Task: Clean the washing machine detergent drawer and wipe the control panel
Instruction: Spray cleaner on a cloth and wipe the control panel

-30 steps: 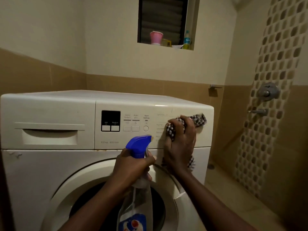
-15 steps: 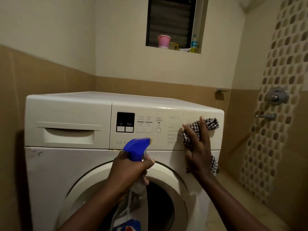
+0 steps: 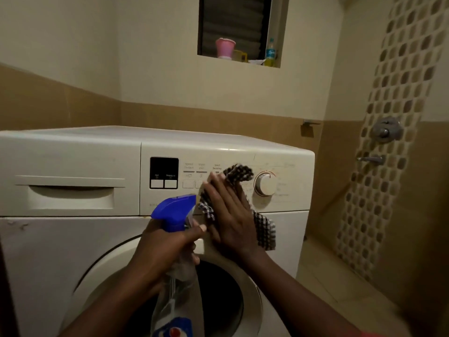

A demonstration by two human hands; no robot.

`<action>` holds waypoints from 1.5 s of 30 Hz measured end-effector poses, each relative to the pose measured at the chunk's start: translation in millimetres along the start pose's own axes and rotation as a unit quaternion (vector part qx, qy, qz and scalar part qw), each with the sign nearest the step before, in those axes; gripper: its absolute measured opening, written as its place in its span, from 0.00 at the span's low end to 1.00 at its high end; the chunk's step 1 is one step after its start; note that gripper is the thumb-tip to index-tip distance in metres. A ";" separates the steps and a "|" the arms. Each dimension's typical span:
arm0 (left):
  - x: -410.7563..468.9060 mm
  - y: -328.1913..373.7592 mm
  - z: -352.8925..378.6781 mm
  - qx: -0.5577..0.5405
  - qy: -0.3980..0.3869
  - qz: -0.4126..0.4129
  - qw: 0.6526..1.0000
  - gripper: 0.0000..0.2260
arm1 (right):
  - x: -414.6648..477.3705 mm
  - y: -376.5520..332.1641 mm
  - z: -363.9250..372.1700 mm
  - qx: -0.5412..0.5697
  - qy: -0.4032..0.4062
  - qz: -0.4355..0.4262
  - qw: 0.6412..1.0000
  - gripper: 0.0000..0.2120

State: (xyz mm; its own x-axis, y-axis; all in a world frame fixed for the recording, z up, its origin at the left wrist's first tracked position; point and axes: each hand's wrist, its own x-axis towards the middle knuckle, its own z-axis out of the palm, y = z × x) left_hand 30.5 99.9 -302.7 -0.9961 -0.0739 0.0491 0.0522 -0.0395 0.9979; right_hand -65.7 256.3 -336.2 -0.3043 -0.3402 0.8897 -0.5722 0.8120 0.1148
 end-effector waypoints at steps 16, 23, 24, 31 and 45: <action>0.5 -12.1 -12.7 0.010 -0.009 -0.023 1.000 0.10 | 1.2 104.2 -46.4 0.107 0.236 0.422 0.869 0.28; -1.0 -8.5 -15.3 0.010 0.012 -0.001 1.000 0.10 | 91.2 70.8 -68.0 0.103 0.075 0.228 0.965 0.19; -0.6 -9.8 -15.7 0.009 0.016 0.001 1.000 0.10 | 98.0 56.8 -64.3 0.073 0.040 0.186 0.979 0.17; -8.5 -16.0 -23.6 -0.011 0.047 0.012 0.999 0.09 | 51.0 -29.7 0.9 0.032 0.069 0.081 0.994 0.28; -13.0 -17.8 -32.8 -0.027 0.063 0.015 0.998 0.06 | 53.5 -69.3 -25.9 0.331 0.023 0.077 0.940 0.10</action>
State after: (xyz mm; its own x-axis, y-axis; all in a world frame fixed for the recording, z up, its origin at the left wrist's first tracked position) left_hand 44.8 68.8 -322.6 -0.9771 -0.2007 0.0702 0.0896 -0.0889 0.9920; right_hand -22.6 194.1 -285.1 -0.3987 -0.2100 0.8927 -0.8769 0.3724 -0.3040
